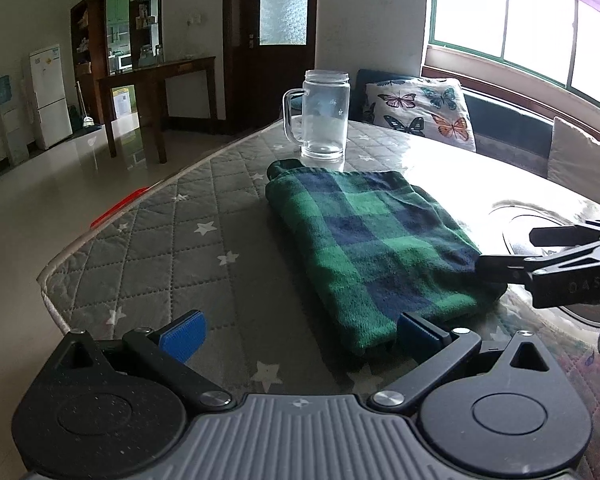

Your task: Fold clothes

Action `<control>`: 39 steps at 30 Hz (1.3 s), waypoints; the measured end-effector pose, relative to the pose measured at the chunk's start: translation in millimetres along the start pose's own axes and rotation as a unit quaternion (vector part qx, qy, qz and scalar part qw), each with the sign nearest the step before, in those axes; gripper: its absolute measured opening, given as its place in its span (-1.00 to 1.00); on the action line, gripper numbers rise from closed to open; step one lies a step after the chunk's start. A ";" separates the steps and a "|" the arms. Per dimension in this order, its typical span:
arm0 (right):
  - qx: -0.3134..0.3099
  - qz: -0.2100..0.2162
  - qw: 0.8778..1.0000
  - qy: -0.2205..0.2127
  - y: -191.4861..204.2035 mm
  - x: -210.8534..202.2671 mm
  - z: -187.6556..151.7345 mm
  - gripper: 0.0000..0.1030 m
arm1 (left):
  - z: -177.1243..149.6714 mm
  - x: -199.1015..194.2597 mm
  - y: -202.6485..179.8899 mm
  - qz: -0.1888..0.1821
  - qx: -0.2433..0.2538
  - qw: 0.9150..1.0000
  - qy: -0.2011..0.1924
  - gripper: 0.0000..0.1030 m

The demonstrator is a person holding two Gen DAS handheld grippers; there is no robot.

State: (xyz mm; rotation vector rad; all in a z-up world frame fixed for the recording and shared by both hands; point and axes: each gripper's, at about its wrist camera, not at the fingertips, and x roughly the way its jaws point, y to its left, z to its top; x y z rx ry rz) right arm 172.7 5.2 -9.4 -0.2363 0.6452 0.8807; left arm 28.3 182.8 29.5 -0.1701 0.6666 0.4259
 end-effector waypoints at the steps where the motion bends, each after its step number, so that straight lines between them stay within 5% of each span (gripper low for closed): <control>1: 0.000 -0.004 1.000 -0.001 0.7 -2.0 -1.5 1.00 | -0.8 -0.9 -0.8 0.000 0.000 1.000 0.000 1.00; 39: 0.019 -0.034 0.999 -0.004 20.9 -56.5 -63.6 1.00 | -44.8 -30.9 -35.1 -0.010 0.006 1.000 0.003 1.00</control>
